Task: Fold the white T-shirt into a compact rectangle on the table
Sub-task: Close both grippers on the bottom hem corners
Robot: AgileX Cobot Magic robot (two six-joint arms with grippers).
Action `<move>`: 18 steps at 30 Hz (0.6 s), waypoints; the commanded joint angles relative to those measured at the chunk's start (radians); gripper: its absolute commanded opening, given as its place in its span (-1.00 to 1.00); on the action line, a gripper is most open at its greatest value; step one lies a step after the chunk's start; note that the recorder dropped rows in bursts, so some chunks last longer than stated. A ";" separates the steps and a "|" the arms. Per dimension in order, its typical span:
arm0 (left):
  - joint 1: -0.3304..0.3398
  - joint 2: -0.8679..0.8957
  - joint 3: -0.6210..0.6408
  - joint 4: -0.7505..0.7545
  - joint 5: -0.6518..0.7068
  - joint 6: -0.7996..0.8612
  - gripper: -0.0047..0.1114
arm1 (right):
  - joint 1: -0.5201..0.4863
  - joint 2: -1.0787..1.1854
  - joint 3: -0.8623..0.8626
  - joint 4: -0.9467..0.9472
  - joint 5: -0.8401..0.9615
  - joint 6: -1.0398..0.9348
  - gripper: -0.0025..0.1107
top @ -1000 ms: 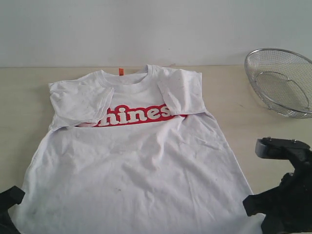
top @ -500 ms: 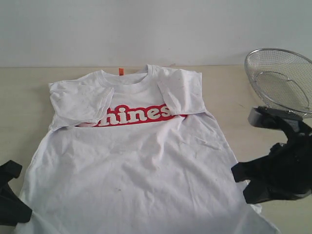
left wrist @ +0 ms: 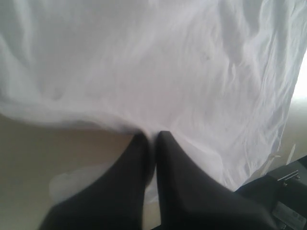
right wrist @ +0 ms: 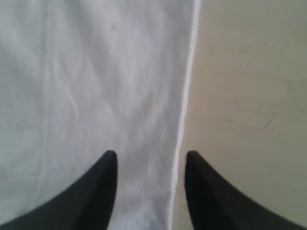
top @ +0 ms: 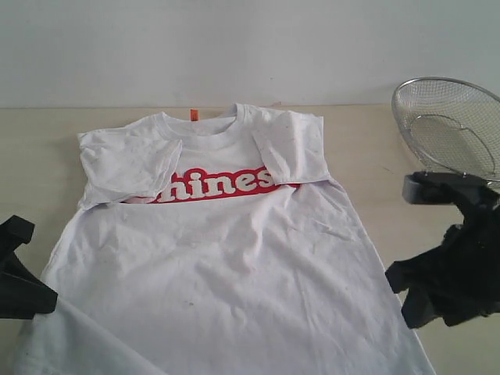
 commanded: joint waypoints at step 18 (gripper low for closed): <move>-0.004 -0.006 -0.006 0.002 0.011 0.007 -0.84 | -0.003 0.112 0.074 0.079 -0.086 -0.041 -0.01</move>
